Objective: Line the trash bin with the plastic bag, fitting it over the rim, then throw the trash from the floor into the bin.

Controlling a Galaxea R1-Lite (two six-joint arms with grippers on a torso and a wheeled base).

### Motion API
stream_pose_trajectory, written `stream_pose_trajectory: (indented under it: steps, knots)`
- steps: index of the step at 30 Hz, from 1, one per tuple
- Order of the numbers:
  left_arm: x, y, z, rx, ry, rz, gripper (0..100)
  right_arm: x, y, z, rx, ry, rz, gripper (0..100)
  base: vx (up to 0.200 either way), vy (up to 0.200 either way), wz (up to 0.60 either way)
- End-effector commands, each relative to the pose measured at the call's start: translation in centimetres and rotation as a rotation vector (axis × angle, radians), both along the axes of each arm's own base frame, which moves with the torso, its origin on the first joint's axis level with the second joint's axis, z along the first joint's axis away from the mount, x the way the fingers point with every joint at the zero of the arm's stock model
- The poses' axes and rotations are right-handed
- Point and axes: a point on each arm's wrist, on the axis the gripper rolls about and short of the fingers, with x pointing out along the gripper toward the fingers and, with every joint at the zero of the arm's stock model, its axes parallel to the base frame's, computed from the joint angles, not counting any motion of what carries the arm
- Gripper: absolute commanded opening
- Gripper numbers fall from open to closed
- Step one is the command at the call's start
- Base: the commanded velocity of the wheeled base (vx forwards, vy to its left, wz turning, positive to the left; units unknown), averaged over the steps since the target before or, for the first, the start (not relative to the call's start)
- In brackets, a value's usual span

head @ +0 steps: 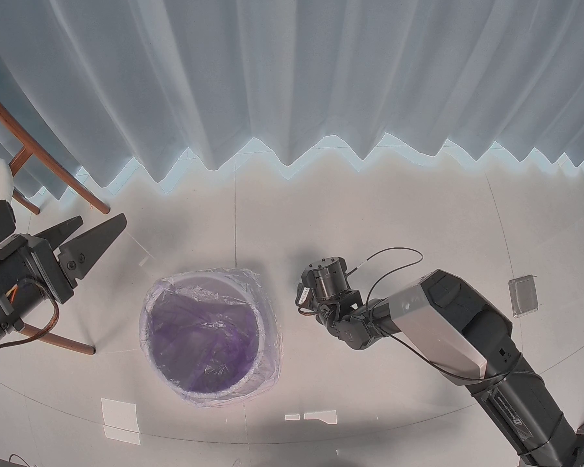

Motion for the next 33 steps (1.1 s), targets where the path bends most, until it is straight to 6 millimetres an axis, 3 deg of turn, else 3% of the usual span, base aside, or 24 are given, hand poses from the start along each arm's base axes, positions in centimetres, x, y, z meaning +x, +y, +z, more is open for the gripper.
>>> stream_pose_trajectory:
  steps: [1,14,22,29,33]
  knots:
    - [0.0,0.0,0.0,-0.001,-0.002,0.001,100,0.0,0.0,-0.4,-0.001,0.005,0.000,0,0.000,0.000,0.00]
    - [0.0,0.0,0.1,-0.001,-0.003,0.001,100,-0.4,-0.4,-0.6,0.009,0.030,-0.018,0,0.000,0.000,0.00]
    - [0.0,0.0,0.1,-0.002,-0.006,0.002,100,-1.8,-0.6,4.3,0.089,0.011,-0.035,0,0.000,0.000,0.00]
    - [-0.1,0.1,0.2,0.000,-0.009,0.004,100,-3.0,-2.0,5.8,0.103,0.016,-0.051,0,0.000,0.000,0.00]
    - [0.0,0.1,0.1,0.015,-0.014,0.005,100,-4.2,-2.8,8.7,0.144,-0.029,-0.050,0,0.000,0.000,0.00]
